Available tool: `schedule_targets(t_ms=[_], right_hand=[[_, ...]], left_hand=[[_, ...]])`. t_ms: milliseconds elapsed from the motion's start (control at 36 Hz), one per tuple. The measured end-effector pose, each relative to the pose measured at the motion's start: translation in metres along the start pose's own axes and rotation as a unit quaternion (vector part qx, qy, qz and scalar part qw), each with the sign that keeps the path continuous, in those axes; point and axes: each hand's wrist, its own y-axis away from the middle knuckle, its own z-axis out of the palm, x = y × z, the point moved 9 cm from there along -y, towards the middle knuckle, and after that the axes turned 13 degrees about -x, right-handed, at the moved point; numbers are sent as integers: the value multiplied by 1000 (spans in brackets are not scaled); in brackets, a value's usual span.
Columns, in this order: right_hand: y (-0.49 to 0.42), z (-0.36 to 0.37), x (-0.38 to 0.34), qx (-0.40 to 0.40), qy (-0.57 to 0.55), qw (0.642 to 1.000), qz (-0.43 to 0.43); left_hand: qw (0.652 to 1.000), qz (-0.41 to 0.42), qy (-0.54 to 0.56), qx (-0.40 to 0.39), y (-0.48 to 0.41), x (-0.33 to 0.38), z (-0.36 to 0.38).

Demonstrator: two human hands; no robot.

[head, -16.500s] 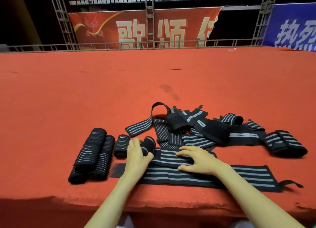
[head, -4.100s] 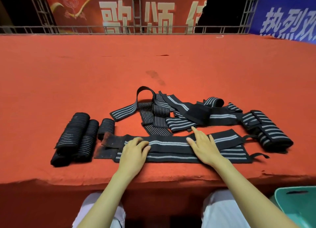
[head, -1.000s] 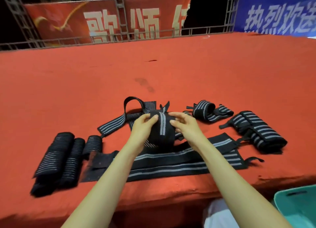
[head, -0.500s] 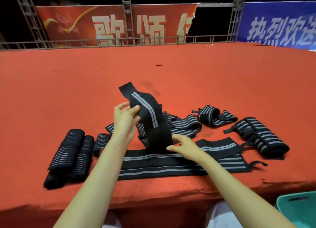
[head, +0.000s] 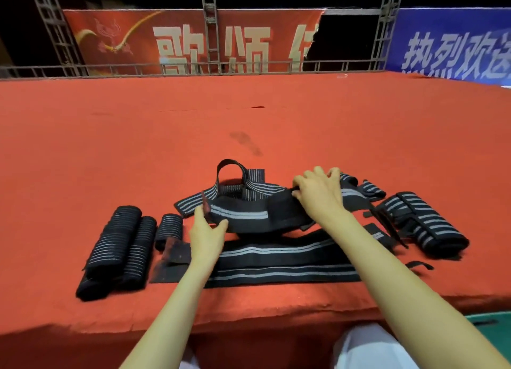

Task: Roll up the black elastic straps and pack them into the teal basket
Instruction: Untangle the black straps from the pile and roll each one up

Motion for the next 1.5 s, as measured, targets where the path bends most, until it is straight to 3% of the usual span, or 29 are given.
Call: schedule_targets(t_ms=[139, 278, 389, 722, 917, 1222, 1500], right_hand=[[15, 70, 1, -103, -35, 994, -33], [34, 114, 6, -178, -153, 972, -32], [43, 126, 4, -173, -211, 961, -40], [58, 128, -15, -211, -296, 923, -126], [53, 109, -27, -171, -292, 927, -160], [56, 116, -17, -218, -283, 920, -162], [55, 105, -44, -210, -265, 921, -193]], left_hand=[[990, -38, -137, -15, 12, -29, -1], [973, -51, -226, 10, 20, -42, -14], [958, -41, -283, 16, 21, -43, -16], [970, -51, -229, 61, 22, -43, -30], [967, -64, -241, 51, 25, -46, -32], [966, -52, -253, 31, 25, -45, -33], [966, -18, -243, 91, 17, -39, -78]])
